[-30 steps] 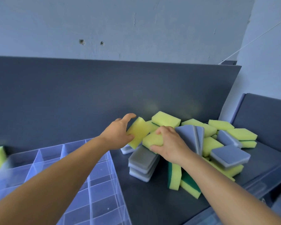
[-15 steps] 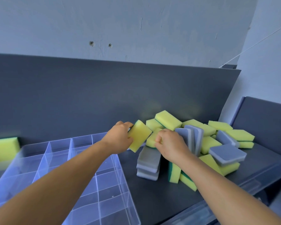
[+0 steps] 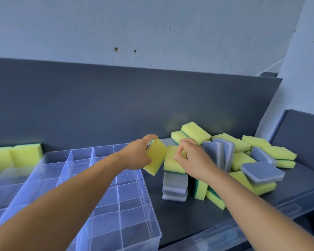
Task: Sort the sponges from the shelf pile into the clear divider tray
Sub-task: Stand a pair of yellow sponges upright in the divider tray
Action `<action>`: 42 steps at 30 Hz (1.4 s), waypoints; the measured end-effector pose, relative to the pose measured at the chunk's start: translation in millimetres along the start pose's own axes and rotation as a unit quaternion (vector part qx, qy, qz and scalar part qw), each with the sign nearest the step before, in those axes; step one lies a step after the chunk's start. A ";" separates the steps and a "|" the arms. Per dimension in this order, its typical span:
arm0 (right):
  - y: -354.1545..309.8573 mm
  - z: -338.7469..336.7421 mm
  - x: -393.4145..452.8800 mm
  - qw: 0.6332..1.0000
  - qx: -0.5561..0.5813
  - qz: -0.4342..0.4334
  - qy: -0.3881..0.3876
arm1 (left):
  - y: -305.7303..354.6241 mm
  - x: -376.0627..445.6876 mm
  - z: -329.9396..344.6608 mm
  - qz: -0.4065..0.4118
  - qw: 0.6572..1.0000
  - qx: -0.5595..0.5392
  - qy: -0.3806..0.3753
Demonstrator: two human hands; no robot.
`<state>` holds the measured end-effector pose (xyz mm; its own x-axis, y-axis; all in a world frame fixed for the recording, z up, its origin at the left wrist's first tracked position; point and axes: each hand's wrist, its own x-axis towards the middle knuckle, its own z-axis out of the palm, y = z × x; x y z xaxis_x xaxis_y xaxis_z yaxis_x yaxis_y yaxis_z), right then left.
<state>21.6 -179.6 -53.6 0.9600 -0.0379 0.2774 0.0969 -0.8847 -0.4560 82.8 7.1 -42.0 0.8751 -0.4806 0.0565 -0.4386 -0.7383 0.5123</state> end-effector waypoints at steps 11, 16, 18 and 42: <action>-4.6 -5.1 11.7 0.990 0.062 0.100 -0.074 | 13.6 -7.7 8.8 0.021 0.994 -0.044 0.096; -31.0 -20.3 13.2 0.996 0.069 0.057 -0.020 | 12.3 -20.7 -7.4 0.045 0.985 -0.072 0.153; -45.5 -24.6 15.5 0.998 0.059 0.031 -0.020 | 7.3 -28.1 -23.5 0.046 0.985 -0.042 0.160; -279.1 98.6 25.7 0.977 0.141 -0.158 -0.010 | -192.1 -193.3 -184.3 -0.130 0.961 0.104 0.221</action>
<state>45.2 112.2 -2.6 0.8757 0.2279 0.4258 0.4545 -0.6870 -0.5670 35.6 329.1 6.6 0.9417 -0.0526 0.3323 -0.1844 -0.9067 0.3793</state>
